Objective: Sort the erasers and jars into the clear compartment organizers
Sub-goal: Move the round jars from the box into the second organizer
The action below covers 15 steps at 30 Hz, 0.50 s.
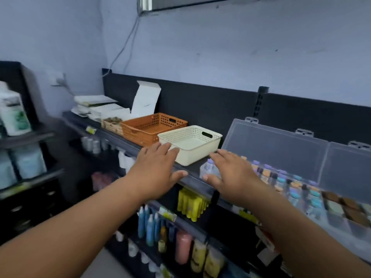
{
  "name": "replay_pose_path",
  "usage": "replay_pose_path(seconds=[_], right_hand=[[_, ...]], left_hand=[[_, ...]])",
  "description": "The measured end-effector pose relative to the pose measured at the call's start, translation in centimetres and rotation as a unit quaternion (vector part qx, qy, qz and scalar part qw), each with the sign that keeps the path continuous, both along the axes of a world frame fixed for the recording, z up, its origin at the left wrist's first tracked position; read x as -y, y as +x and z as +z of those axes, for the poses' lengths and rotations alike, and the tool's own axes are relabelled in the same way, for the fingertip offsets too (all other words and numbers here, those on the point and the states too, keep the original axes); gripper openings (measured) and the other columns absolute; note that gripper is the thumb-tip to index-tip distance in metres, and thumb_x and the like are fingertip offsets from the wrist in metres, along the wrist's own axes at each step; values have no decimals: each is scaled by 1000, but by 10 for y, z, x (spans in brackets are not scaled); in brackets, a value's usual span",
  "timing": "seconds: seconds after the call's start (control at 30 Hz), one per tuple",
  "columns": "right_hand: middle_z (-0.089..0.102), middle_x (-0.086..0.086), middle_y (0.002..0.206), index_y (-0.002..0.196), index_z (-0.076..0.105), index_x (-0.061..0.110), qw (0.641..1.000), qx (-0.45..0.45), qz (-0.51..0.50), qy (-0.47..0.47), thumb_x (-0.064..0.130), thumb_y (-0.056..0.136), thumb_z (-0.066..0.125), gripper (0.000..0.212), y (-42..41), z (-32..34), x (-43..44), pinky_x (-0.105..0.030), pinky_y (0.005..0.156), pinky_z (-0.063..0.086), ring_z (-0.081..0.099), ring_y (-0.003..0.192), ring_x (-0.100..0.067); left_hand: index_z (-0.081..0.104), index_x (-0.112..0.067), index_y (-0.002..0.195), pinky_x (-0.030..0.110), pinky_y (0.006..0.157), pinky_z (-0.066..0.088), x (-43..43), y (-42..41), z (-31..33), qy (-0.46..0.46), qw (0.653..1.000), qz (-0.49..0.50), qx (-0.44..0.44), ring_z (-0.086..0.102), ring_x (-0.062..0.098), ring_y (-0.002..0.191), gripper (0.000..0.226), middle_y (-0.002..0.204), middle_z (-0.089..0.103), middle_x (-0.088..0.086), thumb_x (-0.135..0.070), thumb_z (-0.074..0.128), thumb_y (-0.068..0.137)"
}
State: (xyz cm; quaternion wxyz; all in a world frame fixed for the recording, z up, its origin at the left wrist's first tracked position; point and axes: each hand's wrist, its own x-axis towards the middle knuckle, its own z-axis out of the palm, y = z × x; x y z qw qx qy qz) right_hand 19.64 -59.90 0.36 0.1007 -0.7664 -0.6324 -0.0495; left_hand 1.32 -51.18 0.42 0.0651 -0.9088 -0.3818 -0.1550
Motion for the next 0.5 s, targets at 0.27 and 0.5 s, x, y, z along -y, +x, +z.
replay_pose_path(seconds=[0.27, 0.5], right_hand=[[13, -2, 161, 153, 18, 25, 996, -6, 87, -19, 55, 94, 43, 71, -82, 26, -106, -41, 119, 13, 10, 147, -21], [12, 0, 162, 153, 18, 25, 990, -13, 138, -29, 54, 94, 46, 72, -96, 30, -224, -40, 120, 15, 12, 148, -21]], left_hand=[[16, -25, 151, 41, 116, 15, -88, -91, 0, -27, 996, 83, 12, 13, 22, 145, 76, 158, 17, 0, -68, 30, 89], [19, -24, 150, 41, 116, 18, -183, -118, 1, -28, 990, 135, 20, 17, 20, 144, 75, 157, 21, 0, -65, 34, 90]])
